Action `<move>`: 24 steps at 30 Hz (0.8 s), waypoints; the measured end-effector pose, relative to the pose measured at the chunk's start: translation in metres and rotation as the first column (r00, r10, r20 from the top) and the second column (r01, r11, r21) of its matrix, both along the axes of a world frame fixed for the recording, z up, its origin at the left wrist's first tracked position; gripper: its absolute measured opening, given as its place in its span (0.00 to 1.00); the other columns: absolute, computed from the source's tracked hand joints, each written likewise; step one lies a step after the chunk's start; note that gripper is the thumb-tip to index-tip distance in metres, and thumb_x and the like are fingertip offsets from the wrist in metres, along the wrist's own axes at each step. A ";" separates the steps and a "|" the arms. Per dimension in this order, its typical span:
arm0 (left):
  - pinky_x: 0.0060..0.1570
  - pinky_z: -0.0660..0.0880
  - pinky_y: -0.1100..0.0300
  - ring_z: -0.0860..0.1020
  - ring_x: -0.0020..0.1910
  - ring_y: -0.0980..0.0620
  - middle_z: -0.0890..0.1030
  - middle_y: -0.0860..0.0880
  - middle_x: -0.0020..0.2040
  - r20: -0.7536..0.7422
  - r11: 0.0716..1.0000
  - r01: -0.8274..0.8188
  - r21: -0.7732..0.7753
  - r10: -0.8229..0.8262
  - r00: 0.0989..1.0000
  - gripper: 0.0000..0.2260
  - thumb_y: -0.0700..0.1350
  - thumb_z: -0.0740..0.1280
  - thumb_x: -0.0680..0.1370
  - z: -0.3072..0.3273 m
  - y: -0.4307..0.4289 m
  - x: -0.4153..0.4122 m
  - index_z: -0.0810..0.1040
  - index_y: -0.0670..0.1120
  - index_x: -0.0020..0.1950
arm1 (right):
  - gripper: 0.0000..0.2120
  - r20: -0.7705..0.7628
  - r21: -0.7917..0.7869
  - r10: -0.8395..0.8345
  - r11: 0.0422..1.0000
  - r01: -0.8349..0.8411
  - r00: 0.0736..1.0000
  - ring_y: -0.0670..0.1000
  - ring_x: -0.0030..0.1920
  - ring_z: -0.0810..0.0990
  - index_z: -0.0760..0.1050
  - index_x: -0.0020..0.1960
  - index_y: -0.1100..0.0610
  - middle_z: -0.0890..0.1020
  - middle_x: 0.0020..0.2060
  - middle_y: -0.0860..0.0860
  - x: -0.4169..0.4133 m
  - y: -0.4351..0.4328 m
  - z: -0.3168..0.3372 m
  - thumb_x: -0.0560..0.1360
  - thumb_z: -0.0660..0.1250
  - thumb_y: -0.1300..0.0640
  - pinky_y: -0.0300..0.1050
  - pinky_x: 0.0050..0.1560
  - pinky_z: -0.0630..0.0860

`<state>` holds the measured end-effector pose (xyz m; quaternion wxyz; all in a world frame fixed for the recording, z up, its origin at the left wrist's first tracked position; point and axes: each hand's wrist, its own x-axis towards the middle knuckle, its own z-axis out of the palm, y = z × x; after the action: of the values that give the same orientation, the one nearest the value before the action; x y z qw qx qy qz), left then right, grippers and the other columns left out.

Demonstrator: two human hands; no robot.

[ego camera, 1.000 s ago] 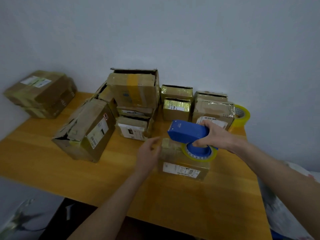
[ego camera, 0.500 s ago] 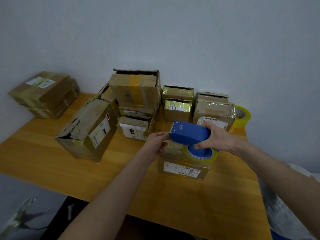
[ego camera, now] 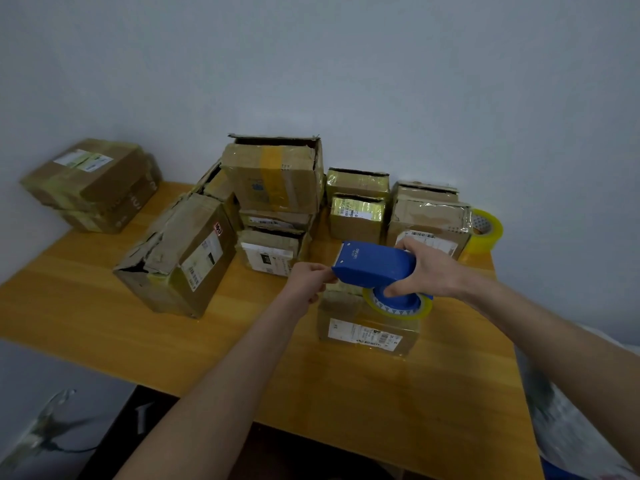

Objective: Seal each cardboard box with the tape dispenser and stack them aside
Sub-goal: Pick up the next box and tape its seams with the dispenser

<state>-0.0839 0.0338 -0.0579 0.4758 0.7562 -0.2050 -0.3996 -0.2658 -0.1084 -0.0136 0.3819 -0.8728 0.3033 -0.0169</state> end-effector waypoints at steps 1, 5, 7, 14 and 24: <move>0.28 0.65 0.67 0.69 0.34 0.56 0.78 0.51 0.38 0.034 1.000 0.003 0.007 -0.003 0.999 0.03 0.43 0.67 0.77 -0.001 0.000 0.002 0.79 0.49 0.43 | 0.26 -0.004 -0.032 0.008 0.999 -0.009 1.000 0.45 0.45 0.79 0.65 0.52 0.43 0.76 0.48 0.44 0.002 0.001 0.000 0.62 0.79 0.47 0.39 0.40 0.77; 0.29 0.65 0.65 0.69 0.36 0.54 0.77 0.50 0.40 0.087 1.000 -0.019 0.009 0.018 0.996 0.03 0.43 0.66 0.78 -0.004 0.000 0.009 0.78 0.49 0.44 | 0.27 -0.043 -0.120 0.054 0.991 -0.059 0.998 0.43 0.44 0.78 0.66 0.55 0.44 0.76 0.47 0.44 0.011 0.003 0.004 0.62 0.77 0.44 0.39 0.41 0.77; 0.29 0.65 0.65 0.69 0.36 0.54 0.77 0.49 0.41 0.095 0.999 -0.030 0.019 0.028 0.995 0.04 0.46 0.67 0.78 -0.007 0.003 0.011 0.78 0.48 0.44 | 0.28 -0.088 -0.153 0.077 0.984 -0.090 0.993 0.45 0.45 0.78 0.67 0.56 0.44 0.77 0.48 0.45 0.014 0.003 0.007 0.62 0.77 0.42 0.45 0.45 0.80; 0.25 0.62 0.63 0.65 0.30 0.53 0.76 0.48 0.39 0.083 0.978 -0.205 0.049 0.200 0.976 0.09 0.43 0.70 0.76 -0.023 0.027 0.034 0.76 0.41 0.39 | 0.28 -0.200 -0.240 0.077 0.963 -0.125 0.977 0.49 0.48 0.78 0.66 0.57 0.45 0.76 0.48 0.46 0.000 -0.005 0.020 0.63 0.76 0.42 0.48 0.49 0.79; 0.26 0.62 0.62 0.64 0.28 0.54 0.73 0.49 0.32 0.055 0.970 -0.221 0.096 0.217 0.975 0.09 0.45 0.69 0.77 -0.045 0.037 0.011 0.77 0.44 0.38 | 0.30 -0.236 -0.233 0.088 0.962 -0.144 0.968 0.50 0.49 0.78 0.67 0.61 0.47 0.76 0.50 0.48 -0.002 -0.001 0.021 0.65 0.77 0.44 0.46 0.49 0.79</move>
<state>-0.0732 0.0712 -0.1025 0.4735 0.8060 -0.1100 -0.3378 -0.2679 -0.1096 0.0070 0.2337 -0.9264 0.2879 0.0660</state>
